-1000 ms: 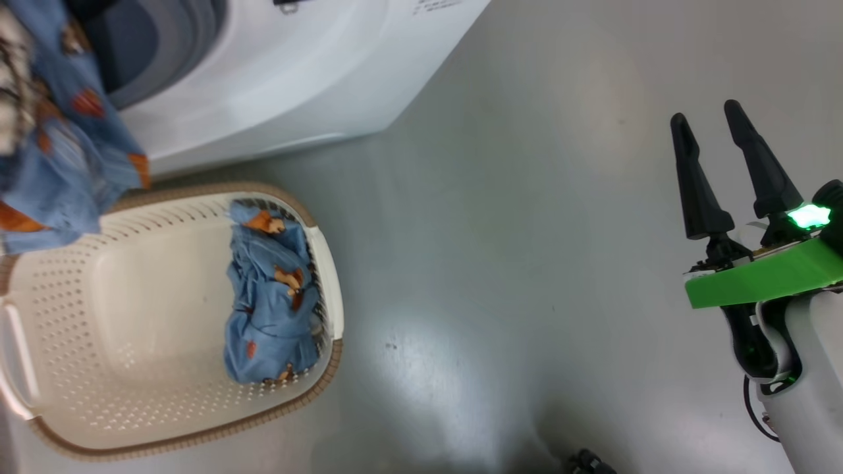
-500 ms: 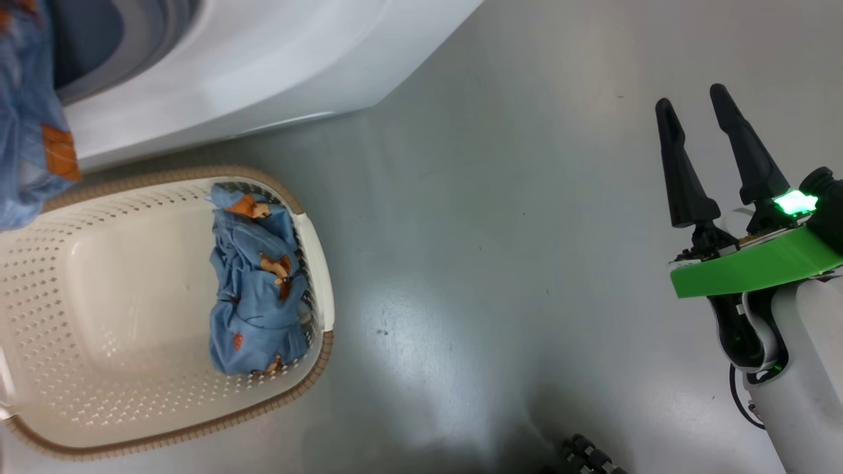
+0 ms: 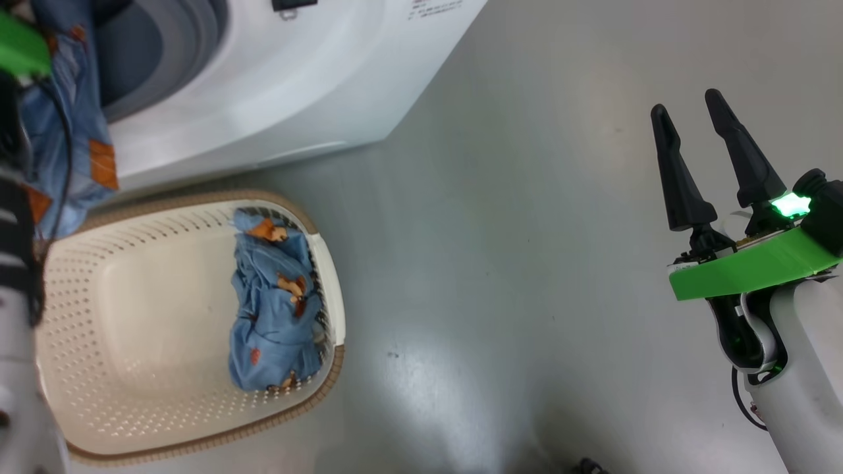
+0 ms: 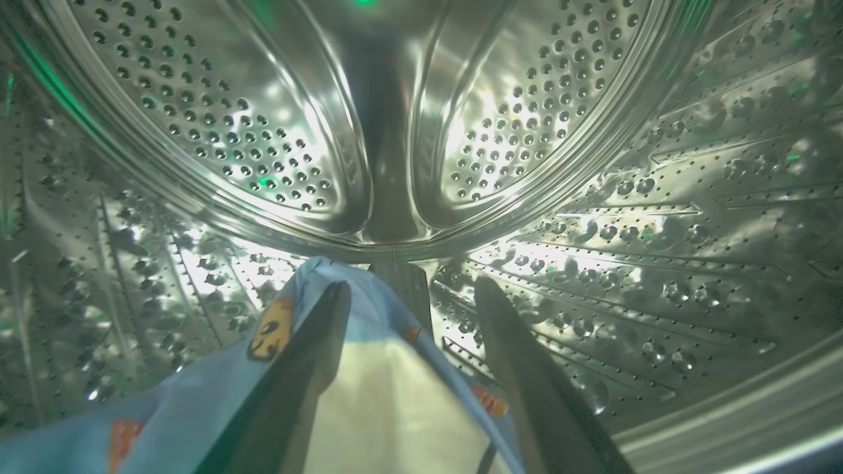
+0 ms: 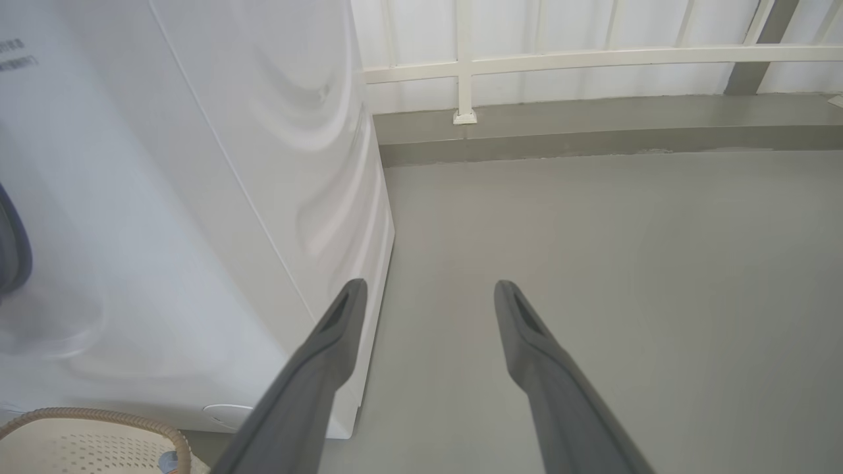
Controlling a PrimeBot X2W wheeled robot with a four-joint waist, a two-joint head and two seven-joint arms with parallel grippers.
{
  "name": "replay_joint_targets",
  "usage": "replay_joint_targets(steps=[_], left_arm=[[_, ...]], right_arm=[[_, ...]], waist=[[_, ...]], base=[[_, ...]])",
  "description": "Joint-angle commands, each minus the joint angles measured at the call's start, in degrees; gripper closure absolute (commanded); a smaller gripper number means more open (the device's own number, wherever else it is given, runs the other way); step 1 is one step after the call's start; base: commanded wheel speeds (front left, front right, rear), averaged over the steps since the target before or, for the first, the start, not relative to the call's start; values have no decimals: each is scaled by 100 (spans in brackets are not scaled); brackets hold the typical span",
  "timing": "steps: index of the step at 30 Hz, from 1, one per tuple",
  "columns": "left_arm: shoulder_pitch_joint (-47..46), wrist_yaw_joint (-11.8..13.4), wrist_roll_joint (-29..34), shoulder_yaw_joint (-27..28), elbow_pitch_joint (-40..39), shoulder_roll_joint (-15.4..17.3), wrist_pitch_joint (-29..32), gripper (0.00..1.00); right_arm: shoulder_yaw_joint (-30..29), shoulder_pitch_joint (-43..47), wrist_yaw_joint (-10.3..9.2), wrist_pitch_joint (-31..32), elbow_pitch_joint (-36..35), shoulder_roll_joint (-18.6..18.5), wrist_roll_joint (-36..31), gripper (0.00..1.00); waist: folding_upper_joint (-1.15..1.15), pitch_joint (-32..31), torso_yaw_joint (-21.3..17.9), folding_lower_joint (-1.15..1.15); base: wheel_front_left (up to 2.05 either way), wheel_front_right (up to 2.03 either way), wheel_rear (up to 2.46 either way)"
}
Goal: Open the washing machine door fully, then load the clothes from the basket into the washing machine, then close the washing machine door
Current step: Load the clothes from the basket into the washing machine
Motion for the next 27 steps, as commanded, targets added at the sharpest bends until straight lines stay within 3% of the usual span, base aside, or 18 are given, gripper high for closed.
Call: replay_joint_targets(steps=[1,16,27], left_arm=[[174,-19,-24,96,-199,224,-29,0],[2064,-44,19,444,-1255,-317,-29,0],[3296,-46,-147,328,-2078,-567,-29,0]], right_arm=[[50,197,25,-46,-89,-85,14,0],[174,420,25,-46,153,-114,100,0],[211,674,25,-46,328,-108,203,0]], waist=[[0,-185,45,0],[0,-1336,400,0],[0,-2109,670,0]], base=[[0,0,0],[0,0,0],[0,0,0]])
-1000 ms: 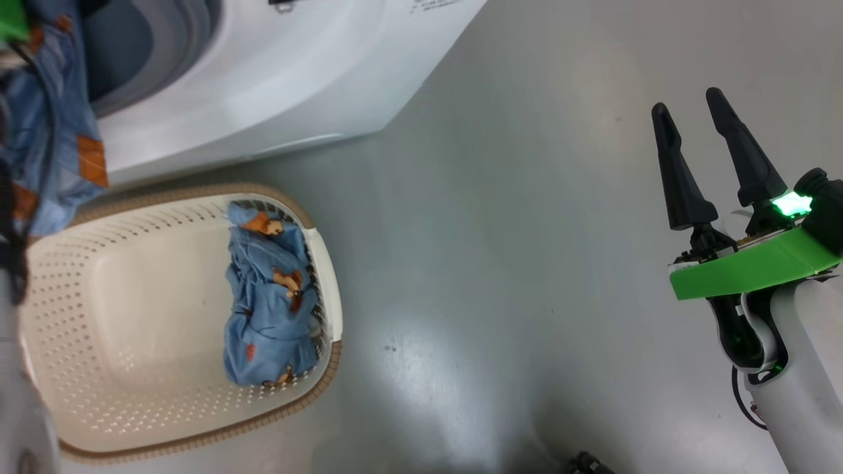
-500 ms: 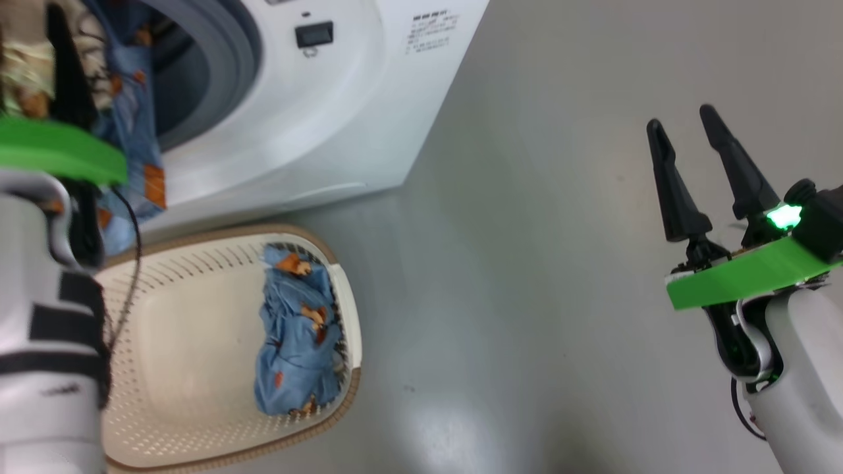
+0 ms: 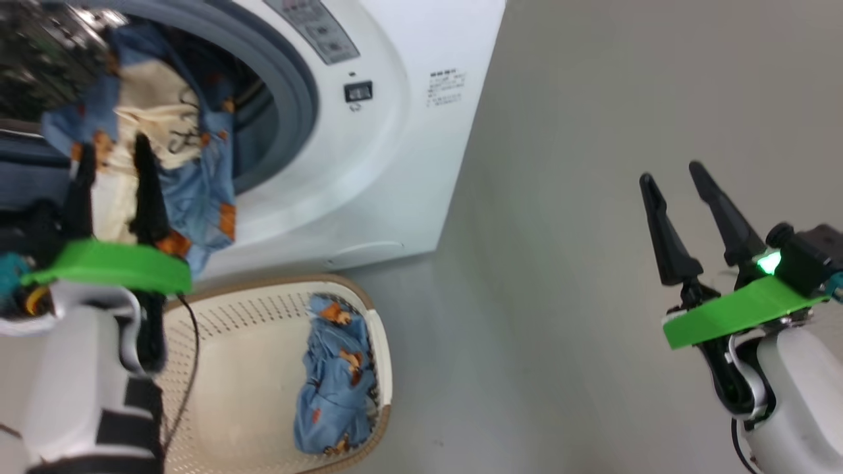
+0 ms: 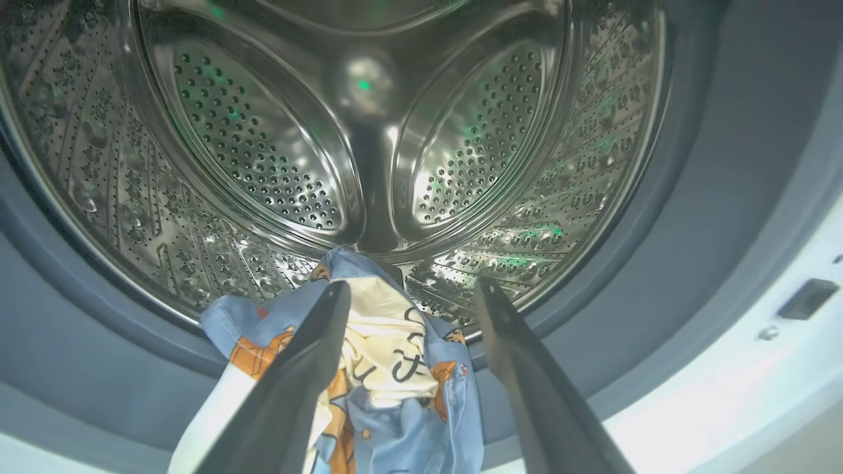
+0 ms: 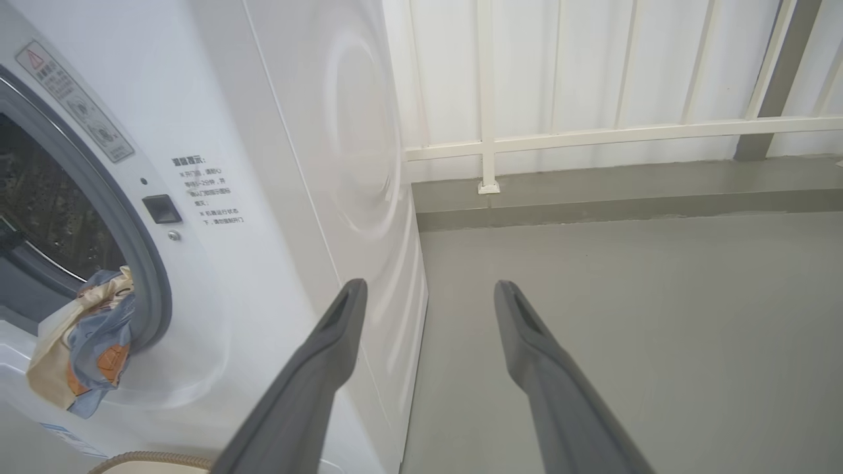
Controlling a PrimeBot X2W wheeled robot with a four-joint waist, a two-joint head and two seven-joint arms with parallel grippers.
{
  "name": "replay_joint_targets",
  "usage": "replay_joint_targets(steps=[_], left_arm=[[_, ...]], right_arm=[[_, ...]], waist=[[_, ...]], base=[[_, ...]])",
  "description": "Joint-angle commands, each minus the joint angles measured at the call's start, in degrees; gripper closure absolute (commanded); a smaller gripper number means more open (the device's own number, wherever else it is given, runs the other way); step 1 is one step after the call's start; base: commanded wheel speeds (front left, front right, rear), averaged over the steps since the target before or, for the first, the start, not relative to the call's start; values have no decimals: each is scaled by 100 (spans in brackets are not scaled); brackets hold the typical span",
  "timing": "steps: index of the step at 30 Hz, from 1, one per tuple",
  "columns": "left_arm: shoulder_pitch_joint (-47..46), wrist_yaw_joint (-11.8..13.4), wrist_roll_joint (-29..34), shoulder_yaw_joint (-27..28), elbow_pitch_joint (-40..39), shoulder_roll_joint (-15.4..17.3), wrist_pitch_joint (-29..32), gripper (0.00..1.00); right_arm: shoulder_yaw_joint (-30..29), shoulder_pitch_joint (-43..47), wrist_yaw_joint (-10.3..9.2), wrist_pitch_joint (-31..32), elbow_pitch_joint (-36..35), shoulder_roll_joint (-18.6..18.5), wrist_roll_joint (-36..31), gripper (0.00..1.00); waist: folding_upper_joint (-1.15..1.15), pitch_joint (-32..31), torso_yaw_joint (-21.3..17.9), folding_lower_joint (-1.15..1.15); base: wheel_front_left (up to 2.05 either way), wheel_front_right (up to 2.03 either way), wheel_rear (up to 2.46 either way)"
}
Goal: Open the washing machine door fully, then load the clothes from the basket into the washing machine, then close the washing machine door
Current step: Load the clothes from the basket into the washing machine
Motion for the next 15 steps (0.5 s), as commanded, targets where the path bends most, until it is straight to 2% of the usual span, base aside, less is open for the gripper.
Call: replay_joint_targets(steps=[1,15], left_arm=[[283,3,-25,109,-303,139,-29,0],[1710,3,-204,76,-1231,-44,-29,0]], right_arm=[[106,178,25,-46,-68,-75,137,0],[36,510,25,-46,72,-68,190,0]], waist=[[0,-371,220,2],[0,-1140,490,2]], base=[[0,0,0],[0,0,0]])
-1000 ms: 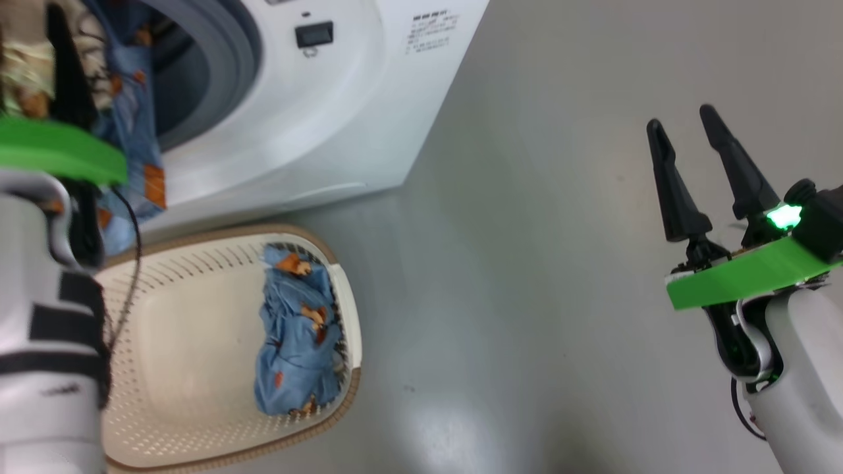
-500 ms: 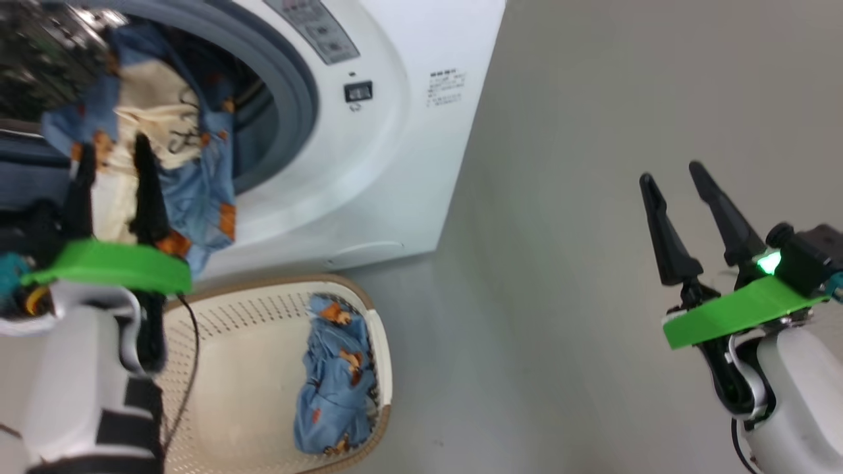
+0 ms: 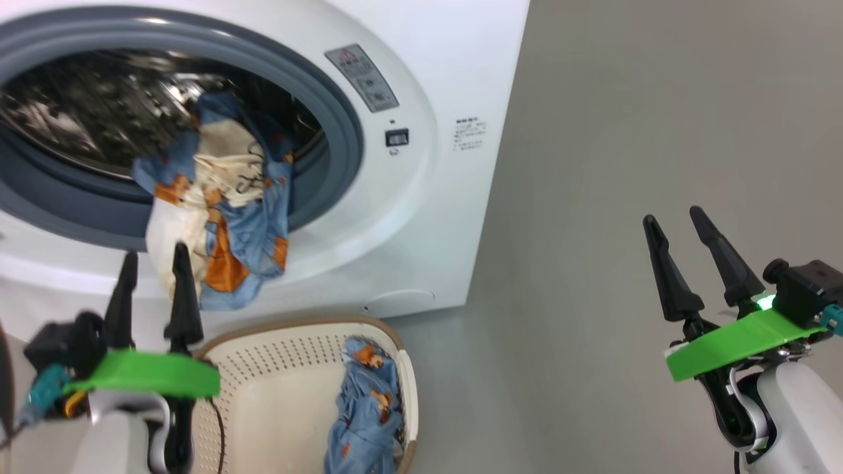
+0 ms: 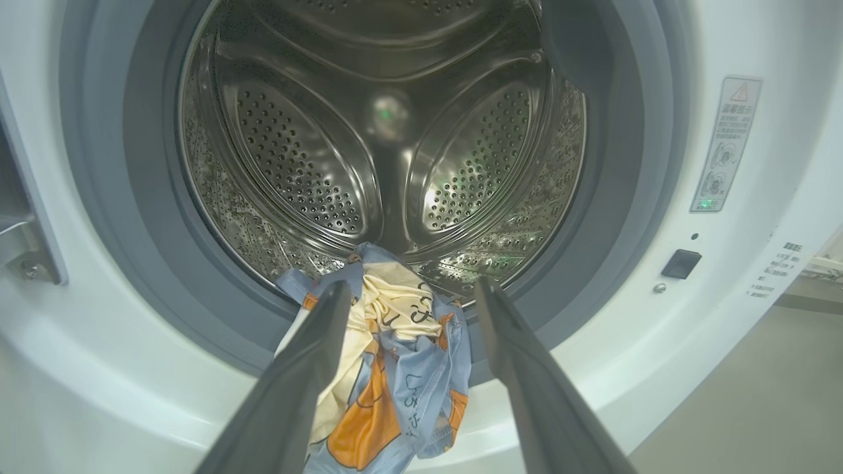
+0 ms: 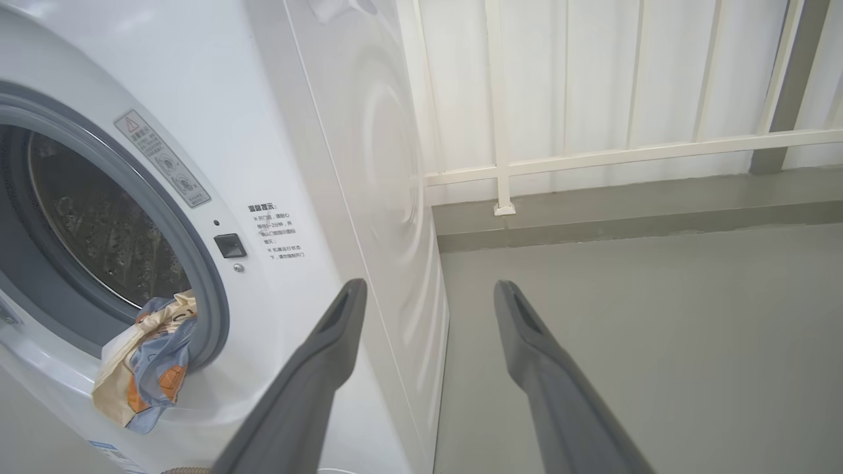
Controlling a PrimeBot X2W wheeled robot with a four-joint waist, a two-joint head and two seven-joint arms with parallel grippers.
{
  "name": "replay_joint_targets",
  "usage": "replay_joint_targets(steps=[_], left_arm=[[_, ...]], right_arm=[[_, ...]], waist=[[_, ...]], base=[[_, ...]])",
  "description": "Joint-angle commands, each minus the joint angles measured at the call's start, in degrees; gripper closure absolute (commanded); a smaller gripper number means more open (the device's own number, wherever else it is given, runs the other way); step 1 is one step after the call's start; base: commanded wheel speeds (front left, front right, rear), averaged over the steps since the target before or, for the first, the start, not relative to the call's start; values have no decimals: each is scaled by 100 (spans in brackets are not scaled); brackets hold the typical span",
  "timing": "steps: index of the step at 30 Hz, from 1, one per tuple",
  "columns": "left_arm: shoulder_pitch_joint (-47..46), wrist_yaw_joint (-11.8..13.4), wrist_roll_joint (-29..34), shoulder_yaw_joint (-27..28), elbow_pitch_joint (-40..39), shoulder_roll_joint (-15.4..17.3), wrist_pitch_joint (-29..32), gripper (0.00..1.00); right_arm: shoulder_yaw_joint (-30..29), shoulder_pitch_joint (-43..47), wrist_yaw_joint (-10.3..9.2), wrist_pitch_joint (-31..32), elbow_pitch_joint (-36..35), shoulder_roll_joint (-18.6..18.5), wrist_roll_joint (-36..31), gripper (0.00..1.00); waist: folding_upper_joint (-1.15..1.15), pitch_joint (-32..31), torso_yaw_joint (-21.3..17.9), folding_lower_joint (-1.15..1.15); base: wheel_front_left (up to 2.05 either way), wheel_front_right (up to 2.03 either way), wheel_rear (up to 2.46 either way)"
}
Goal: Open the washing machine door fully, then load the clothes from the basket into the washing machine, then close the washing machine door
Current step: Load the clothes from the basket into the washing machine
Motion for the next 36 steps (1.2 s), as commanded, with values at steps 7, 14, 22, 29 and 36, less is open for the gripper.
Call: replay_joint_targets(steps=[7,14,22,29,36], left_arm=[[763,3,-118,262,-631,43,-30,0],[1192,2,-134,214,-958,-19,-30,0],[1389,19,-67,214,-1244,-86,-30,0],[1407,37,1,181,-1361,-141,-30,0],[1409,39,14,164,-1318,-173,-30,0]], right_arm=[[14,241,25,-46,-88,-83,6,0],[-47,405,25,-46,-102,-97,-2,0],[17,431,25,-46,-127,-76,20,0],[67,410,25,-46,-96,-151,39,0],[131,411,25,-46,-71,-189,45,0]], waist=[[0,-510,290,1],[0,-641,439,1],[0,-609,515,1],[0,-582,589,1],[0,-635,609,1]], base=[[0,0,0],[0,0,0],[0,0,0],[0,0,0],[0,0,0]])
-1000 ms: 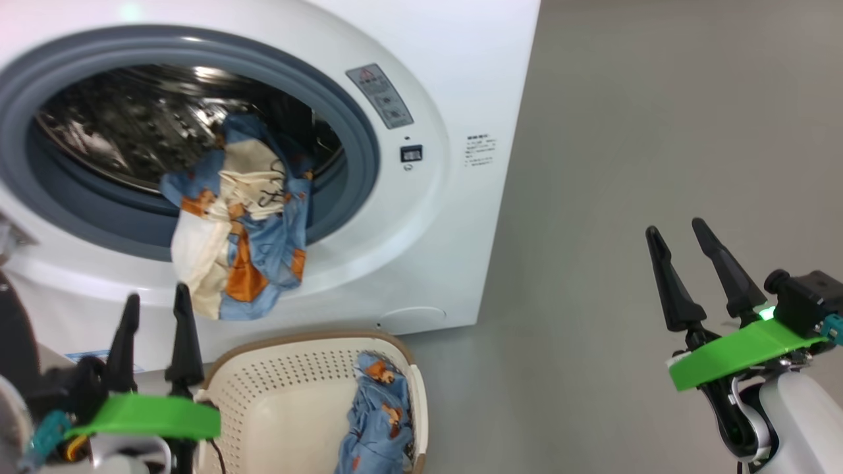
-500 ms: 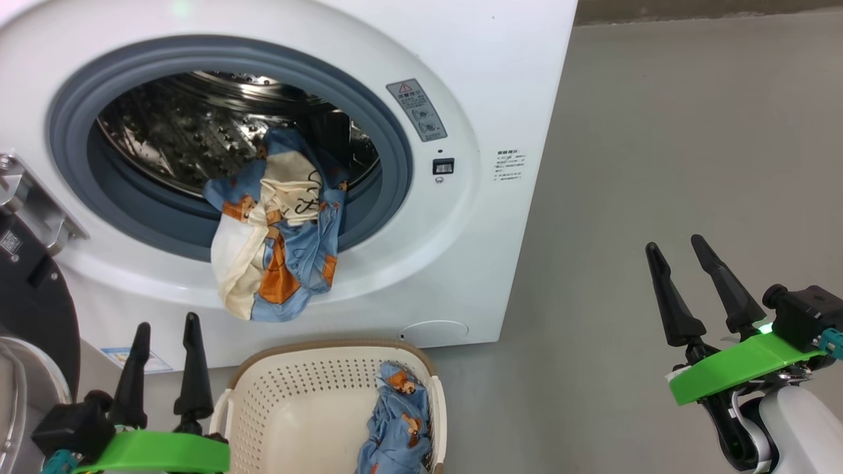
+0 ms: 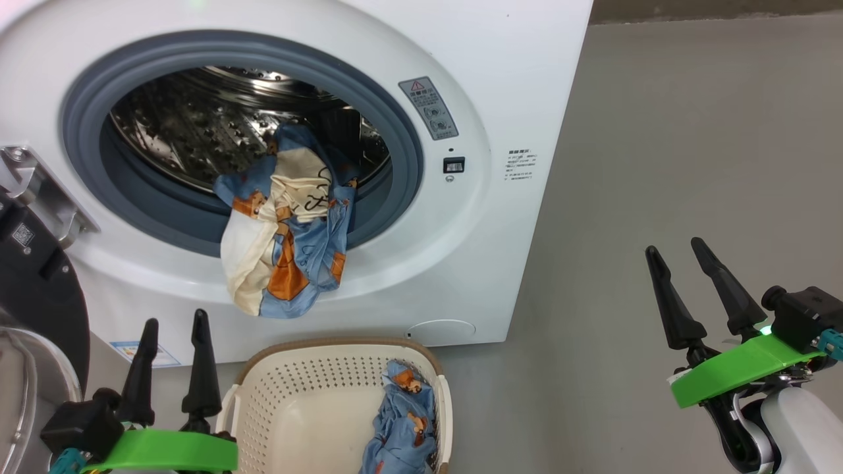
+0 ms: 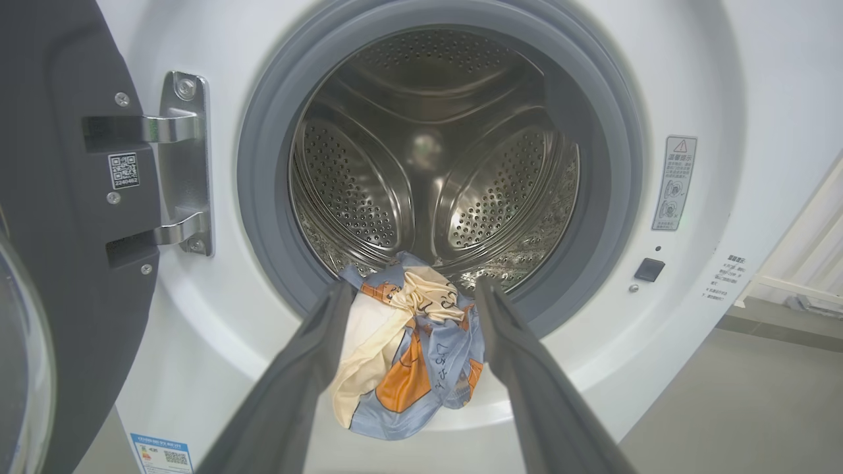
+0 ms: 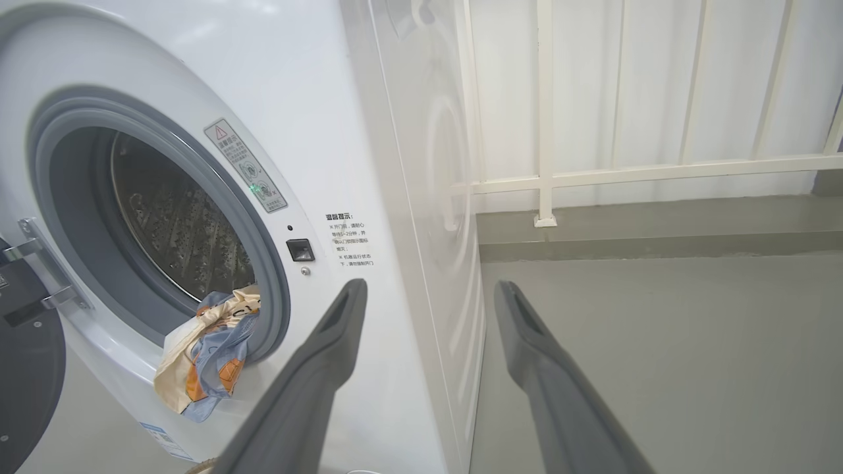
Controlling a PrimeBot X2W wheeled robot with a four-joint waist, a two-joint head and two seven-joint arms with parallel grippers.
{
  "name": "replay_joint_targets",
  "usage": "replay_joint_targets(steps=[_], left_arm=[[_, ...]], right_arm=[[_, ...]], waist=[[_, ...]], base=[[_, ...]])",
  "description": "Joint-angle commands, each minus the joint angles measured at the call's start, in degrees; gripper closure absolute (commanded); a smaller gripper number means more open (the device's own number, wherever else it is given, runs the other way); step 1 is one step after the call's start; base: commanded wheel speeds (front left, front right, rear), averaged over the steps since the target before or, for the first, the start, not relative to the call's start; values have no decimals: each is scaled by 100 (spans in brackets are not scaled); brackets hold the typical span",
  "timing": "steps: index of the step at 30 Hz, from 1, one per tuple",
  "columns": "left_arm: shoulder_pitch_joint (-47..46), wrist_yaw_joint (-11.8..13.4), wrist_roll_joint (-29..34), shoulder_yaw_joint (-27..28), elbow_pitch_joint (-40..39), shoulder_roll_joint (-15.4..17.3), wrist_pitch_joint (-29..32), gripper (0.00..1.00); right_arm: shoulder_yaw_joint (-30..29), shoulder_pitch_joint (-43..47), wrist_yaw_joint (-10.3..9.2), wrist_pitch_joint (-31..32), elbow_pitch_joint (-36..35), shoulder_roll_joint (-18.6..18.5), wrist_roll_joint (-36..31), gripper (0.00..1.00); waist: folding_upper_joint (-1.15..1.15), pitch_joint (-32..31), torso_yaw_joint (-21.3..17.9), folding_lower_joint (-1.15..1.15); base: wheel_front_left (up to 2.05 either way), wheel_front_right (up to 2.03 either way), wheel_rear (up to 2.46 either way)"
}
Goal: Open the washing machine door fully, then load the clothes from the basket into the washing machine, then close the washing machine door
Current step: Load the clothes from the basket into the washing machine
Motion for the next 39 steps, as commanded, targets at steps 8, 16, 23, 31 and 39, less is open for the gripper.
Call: replay_joint_targets(steps=[8,16,23,31,39], left_arm=[[-64,38,57,157,-65,64,-30,0],[-68,39,53,161,-32,53,-30,0],[-70,46,52,167,-25,40,-30,0],[-109,65,47,145,82,30,-30,0],[-196,83,16,109,292,73,38,0]], right_arm=[[170,49,25,-46,-95,-135,54,0],[213,49,25,-46,-99,-172,70,0],[234,46,25,-46,-108,-169,81,0],[234,13,25,-46,-116,-153,85,0],[252,-31,25,-46,-143,-123,82,0]], waist=[[0,-71,-15,0],[0,-72,-44,0],[0,-33,-78,0],[0,21,-119,0],[0,124,-225,0]], base=[[0,0,0],[0,0,0],[0,0,0],[0,0,0],[0,0,0]])
